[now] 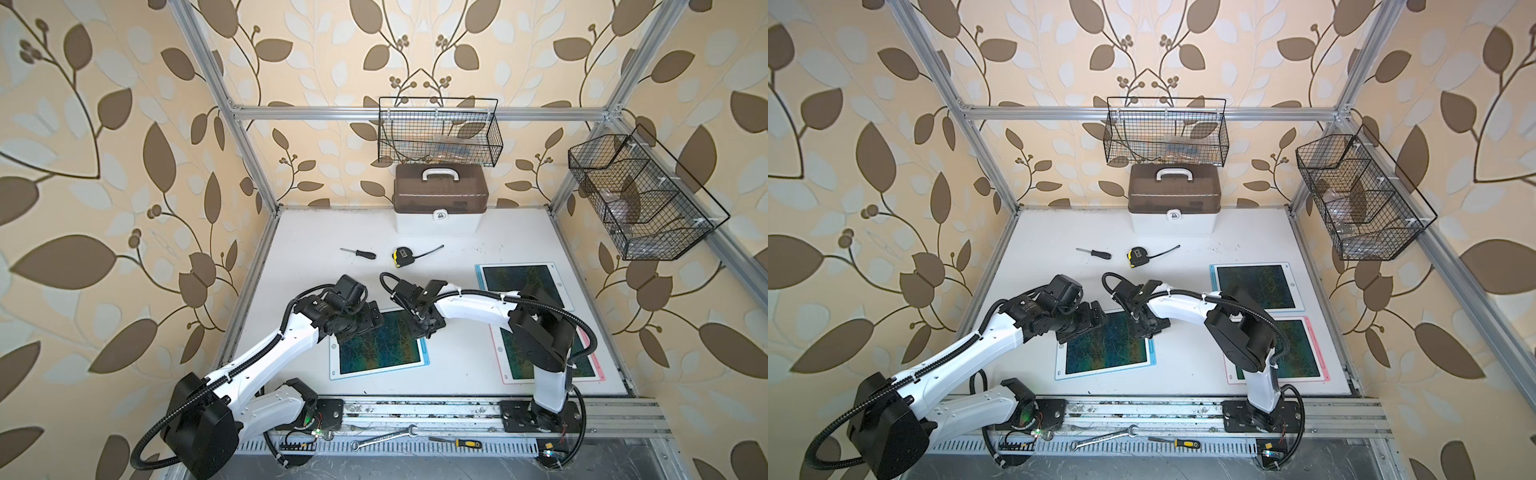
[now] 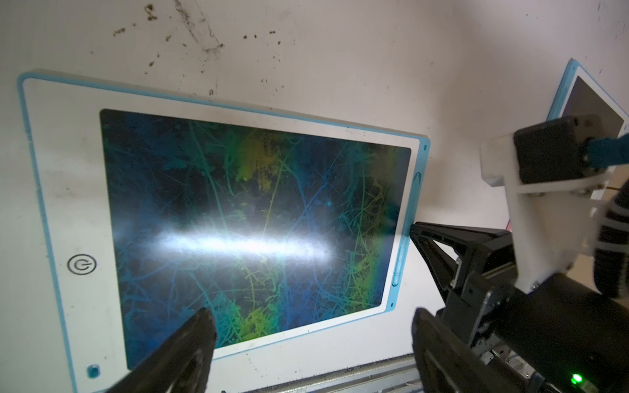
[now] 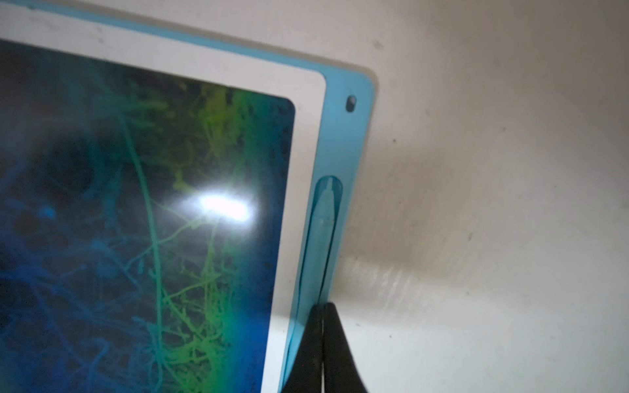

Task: Place the stylus back onto the writing tablet
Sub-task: Place the stylus on the writing tablet.

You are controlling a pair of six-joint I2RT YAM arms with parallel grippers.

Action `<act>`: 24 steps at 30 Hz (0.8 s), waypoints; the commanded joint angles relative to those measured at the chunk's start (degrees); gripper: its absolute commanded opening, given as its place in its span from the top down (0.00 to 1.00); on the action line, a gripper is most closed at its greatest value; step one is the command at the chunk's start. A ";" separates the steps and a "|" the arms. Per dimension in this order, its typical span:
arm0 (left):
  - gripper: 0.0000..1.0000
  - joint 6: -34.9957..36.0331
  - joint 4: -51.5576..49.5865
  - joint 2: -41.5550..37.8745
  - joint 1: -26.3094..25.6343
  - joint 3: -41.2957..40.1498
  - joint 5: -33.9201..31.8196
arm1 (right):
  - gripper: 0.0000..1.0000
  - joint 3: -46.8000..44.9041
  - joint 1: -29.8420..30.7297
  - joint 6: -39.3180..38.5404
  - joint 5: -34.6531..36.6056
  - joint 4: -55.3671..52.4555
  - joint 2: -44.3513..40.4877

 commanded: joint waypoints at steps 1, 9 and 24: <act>0.09 -0.16 -0.99 -1.31 0.70 -0.15 -1.33 | 0.91 1.49 0.16 1.23 -0.39 0.19 -1.61; 0.09 -0.05 -1.24 -1.13 0.72 0.26 -1.47 | 0.85 1.57 0.04 1.77 -0.48 0.54 -2.60; 0.09 0.02 -1.34 -1.04 0.72 0.06 -1.35 | 0.99 0.26 -0.64 1.33 -2.39 2.24 -0.12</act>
